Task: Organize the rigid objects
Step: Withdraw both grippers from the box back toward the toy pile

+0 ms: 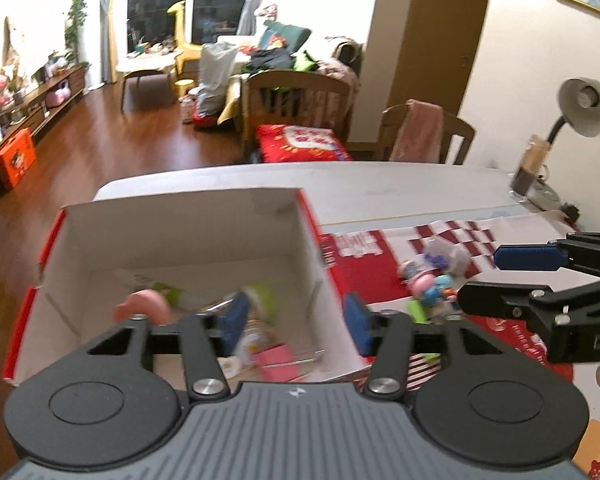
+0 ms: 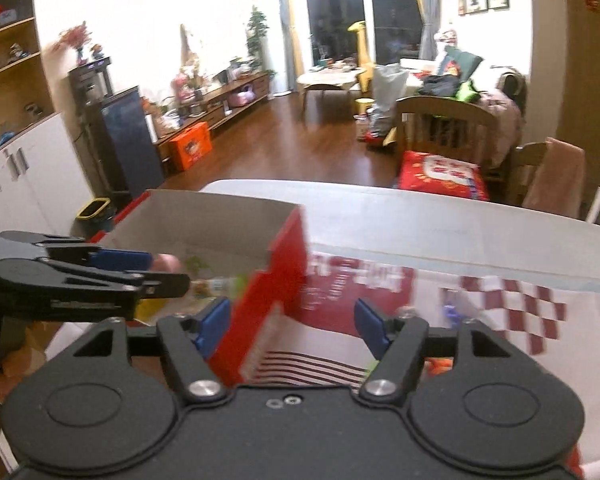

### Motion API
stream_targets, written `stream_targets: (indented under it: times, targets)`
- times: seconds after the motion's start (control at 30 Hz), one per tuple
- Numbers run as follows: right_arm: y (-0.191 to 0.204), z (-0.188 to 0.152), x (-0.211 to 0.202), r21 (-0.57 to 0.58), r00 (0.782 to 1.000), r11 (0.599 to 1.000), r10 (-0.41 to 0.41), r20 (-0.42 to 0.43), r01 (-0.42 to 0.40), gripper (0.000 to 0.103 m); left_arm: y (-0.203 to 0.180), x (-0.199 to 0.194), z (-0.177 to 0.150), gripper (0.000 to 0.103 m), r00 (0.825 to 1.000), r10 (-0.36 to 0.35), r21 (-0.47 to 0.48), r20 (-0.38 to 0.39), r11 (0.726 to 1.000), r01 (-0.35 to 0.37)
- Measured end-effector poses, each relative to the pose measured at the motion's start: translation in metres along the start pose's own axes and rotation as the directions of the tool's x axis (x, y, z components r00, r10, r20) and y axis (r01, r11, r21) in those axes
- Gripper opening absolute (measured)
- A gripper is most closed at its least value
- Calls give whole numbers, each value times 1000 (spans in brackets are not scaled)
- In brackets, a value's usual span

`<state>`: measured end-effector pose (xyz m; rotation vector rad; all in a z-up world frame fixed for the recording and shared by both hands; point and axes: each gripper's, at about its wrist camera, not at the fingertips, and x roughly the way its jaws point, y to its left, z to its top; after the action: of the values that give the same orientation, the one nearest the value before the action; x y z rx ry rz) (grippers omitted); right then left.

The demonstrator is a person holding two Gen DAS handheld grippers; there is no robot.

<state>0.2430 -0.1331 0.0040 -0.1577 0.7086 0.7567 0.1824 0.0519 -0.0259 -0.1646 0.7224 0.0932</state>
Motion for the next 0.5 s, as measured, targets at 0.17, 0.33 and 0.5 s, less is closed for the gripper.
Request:
stream_targets:
  times: [0.17,0.33,0.5]
  targets:
    - [-44,-7,-16,34,999,998,-48,18,47,80,-33,6,2,56,999,-40,30,0,999,40]
    - [-83,-13,-23,59,997,996,-68,22,67,90,-63,15,-1,69,997,-71,40,5,997,70]
    - [-106,-19,-23,45,998,998,-54,20,53,99,-93,32,-4,69,997,-78,46,-19,996,79]
